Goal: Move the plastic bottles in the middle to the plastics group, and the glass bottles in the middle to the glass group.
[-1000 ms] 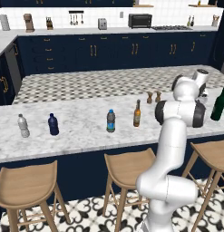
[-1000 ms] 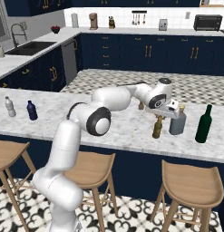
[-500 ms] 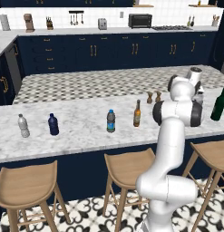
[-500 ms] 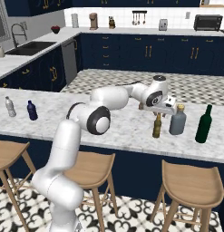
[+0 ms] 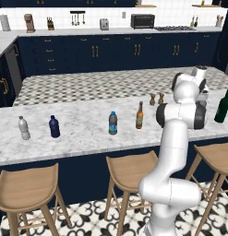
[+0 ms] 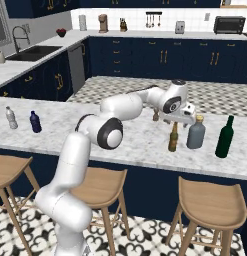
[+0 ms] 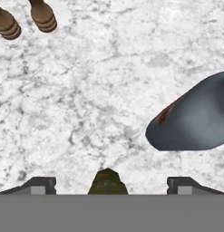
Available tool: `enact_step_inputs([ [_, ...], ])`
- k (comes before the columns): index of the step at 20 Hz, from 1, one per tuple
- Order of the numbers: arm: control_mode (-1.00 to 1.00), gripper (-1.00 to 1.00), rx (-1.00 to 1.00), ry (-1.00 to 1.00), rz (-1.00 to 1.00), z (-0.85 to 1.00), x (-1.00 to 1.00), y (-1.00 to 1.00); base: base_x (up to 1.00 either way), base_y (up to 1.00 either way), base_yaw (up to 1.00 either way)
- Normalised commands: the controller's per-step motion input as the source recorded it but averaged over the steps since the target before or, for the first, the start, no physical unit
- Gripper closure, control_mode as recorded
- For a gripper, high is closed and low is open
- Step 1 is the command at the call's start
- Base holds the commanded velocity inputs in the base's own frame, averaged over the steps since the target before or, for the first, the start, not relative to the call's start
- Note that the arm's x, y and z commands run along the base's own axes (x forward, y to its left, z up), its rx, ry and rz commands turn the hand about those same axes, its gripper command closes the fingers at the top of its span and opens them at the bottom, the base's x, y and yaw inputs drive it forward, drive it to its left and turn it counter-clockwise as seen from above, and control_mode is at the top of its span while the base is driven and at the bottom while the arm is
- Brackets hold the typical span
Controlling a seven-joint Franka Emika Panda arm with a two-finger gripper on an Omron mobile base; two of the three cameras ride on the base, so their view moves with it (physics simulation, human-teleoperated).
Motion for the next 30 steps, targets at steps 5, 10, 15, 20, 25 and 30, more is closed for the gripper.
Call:
enact_step_inputs([
  [5, -1.0, -1.0, 0.01, 0.0, 0.0, 0.28, -0.08, 0.17, 0.0, 0.0, 0.0],
  [10, -1.0, -1.0, 0.0, 0.0, 0.0, 0.32, -0.27, 0.42, 0.0, 0.0, 0.0],
  [15, -1.0, -1.0, -0.06, -0.02, 0.0, 0.34, -0.45, 0.51, 0.0, 0.0, 0.0],
  [20, -1.0, -1.0, -0.09, -0.01, 0.02, 0.36, -0.46, 0.55, 0.0, 0.0, 0.0],
  [25, -1.0, -1.0, -0.11, 0.0, 0.01, 0.25, -0.46, 0.64, 0.0, 0.0, 0.0],
  [30, -1.0, -1.0, -0.06, 0.0, 0.0, 0.16, -0.13, 0.83, 0.0, 0.0, 0.0],
])
